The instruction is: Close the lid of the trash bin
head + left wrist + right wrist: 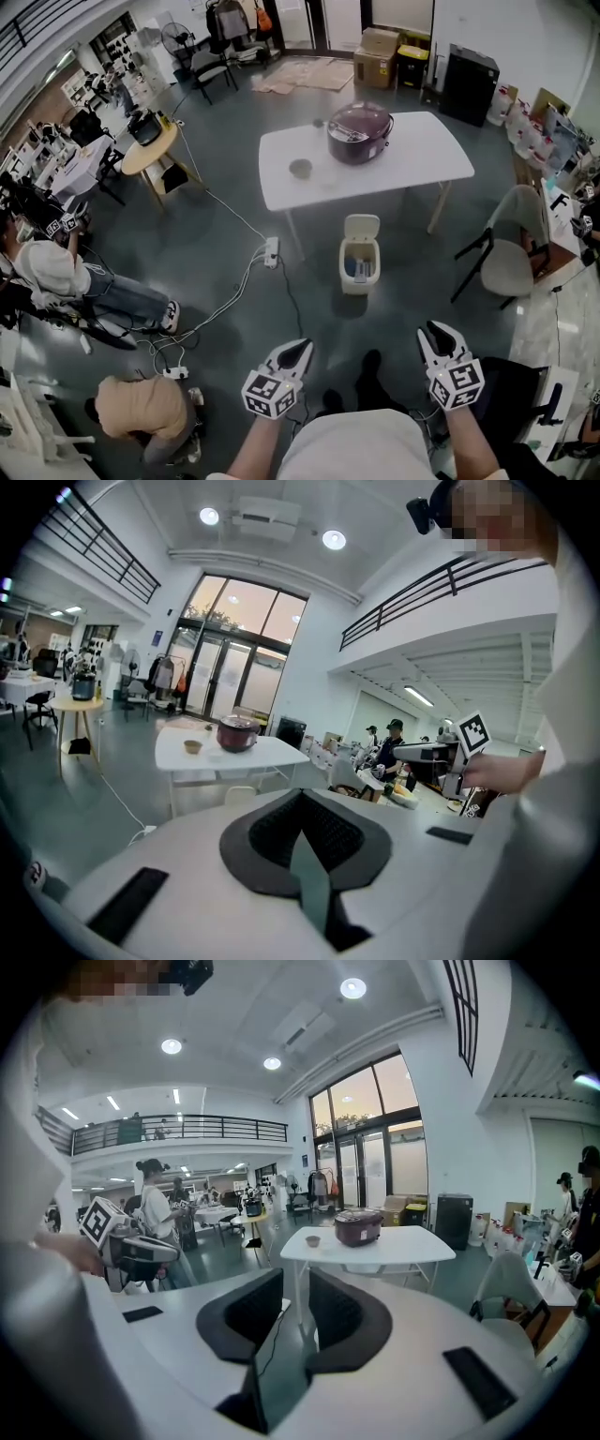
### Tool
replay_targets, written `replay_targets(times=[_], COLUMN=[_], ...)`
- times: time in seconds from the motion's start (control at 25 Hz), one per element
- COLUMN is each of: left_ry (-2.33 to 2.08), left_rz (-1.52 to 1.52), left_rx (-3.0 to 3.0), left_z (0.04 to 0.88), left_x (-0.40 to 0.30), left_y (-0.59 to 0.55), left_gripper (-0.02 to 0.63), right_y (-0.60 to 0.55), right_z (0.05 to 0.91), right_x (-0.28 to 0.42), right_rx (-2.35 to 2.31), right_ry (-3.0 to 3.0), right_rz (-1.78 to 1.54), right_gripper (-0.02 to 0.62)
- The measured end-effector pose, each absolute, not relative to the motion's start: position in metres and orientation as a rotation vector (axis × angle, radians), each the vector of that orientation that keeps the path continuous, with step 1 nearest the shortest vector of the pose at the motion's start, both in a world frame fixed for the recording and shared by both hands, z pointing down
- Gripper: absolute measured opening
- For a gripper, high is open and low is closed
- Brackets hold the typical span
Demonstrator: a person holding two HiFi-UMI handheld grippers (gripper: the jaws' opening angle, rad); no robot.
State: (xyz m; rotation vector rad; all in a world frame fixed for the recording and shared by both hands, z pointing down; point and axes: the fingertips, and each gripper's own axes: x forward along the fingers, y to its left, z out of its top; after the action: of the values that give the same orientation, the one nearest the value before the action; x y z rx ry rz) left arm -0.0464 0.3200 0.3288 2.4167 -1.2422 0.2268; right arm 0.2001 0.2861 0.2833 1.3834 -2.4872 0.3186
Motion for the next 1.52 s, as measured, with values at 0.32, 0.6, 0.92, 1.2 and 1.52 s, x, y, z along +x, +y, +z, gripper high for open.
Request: replay_targets(times=[0.32,0.6,0.92,1.2,1.52], left_ry=[-1.293,-1.343,-1.411,-1.417,-1.367], left_rz=[0.259,0.29,0.318,0.349,0.343], left_rx=[2.381,2.341,2.272,2.269,2.305], left_z=[0.335,0.344,0.35,0.356,0.364], left_x=[-0.016,0.007,0.021,0.018,-0.01], left_y=[0.247,0.19,0.148,0.116,0.06], left_gripper=[0.012,0.012,0.012,0.012,0.012], right_y=[0.202,0.132,0.082,0.05,0.008], right_z=[0.303,0.316,0.337,0.35,0.362], right_x=[0.221,0.242,0.248,0.245,0.219], right_rx=[1.283,1.22,1.146,1.138,1.119], right_ry=[-2.515,-2.548,-2.531,-2.511,-2.455], right_rz=[0.362,0.395,0.388,0.419,0.425], right_gripper=[0.101,0.101,0.101,0.101,0.101])
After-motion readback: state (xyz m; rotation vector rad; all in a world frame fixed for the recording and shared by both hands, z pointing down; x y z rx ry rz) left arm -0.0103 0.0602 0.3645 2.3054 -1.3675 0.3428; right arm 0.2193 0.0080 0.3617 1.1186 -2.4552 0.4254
